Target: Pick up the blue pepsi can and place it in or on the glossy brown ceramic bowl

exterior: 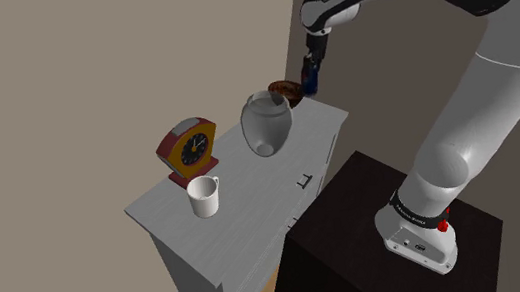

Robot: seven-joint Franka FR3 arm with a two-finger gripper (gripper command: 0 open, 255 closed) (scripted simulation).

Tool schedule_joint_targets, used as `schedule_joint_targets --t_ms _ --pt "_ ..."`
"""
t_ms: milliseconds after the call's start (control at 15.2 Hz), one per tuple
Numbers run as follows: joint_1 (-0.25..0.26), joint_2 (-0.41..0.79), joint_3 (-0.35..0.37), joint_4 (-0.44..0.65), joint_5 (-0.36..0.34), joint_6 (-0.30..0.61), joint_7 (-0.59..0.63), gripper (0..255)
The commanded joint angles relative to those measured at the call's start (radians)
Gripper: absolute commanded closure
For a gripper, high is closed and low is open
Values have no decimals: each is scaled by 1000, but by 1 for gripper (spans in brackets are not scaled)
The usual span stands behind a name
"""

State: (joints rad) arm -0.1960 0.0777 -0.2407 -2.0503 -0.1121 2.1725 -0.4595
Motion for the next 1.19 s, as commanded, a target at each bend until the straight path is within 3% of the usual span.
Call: schedule_joint_targets --t_ms 0,66,462,726,858,1122 --pt "1 -8 0 18 0 -26 -2 255" --pt "1 -9 0 20 -1 -29 -2 255" --pt "-25 217 1 362 66 -147 -56 255" --pt "-58 392 8 648 107 -259 -84 255" --pt "-82 505 13 840 128 -339 -95 255" --pt "-80 507 15 790 127 -286 -92 255"
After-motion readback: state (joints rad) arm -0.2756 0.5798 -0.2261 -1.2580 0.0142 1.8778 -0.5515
